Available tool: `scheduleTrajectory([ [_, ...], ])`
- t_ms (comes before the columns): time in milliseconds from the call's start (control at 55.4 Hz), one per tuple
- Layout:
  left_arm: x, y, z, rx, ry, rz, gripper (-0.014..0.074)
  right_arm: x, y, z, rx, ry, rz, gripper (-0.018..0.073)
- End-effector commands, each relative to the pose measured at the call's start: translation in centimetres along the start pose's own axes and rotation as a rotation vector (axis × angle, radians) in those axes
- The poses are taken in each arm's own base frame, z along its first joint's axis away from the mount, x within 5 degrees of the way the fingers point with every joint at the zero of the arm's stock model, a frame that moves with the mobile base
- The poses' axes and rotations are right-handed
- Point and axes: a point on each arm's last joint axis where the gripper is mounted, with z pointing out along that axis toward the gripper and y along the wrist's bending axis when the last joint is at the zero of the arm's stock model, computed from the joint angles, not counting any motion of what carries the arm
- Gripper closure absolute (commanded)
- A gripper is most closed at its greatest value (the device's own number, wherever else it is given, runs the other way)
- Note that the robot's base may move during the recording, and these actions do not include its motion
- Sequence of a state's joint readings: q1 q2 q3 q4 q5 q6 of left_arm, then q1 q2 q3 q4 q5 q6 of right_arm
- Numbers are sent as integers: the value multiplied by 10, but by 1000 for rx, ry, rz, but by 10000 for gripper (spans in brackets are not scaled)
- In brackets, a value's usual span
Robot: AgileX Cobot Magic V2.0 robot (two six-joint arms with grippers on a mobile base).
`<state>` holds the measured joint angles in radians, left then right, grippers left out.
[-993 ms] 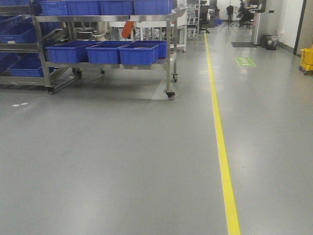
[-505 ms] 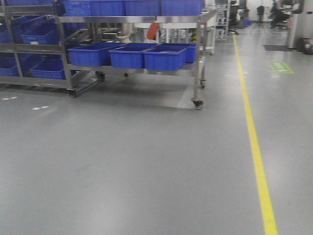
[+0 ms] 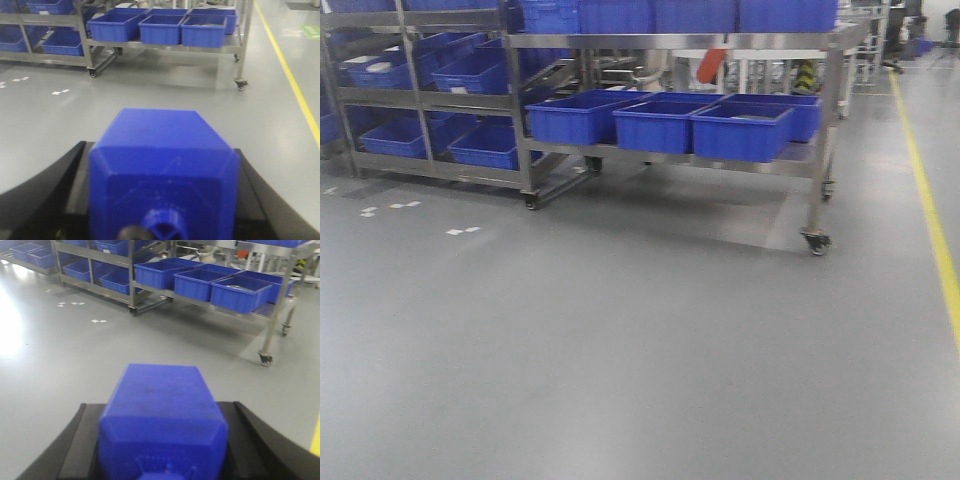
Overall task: Pick and sort blue part to right shelf
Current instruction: 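Drive the base away from the table carrying both parts, then drive the base up to the shelf of blue bins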
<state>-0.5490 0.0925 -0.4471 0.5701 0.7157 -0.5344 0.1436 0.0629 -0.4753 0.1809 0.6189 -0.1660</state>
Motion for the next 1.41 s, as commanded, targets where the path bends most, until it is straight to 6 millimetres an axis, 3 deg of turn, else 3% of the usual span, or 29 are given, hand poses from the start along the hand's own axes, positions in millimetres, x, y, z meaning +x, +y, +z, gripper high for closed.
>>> scheduleTrajectory([
  [0, -14, -3, -1, 33, -84, 12, 263, -17, -1, -2, 18, -106, 2, 391],
  [1390, -14, -3, -1, 33, -84, 12, 263, -17, -1, -2, 18, -106, 2, 391],
])
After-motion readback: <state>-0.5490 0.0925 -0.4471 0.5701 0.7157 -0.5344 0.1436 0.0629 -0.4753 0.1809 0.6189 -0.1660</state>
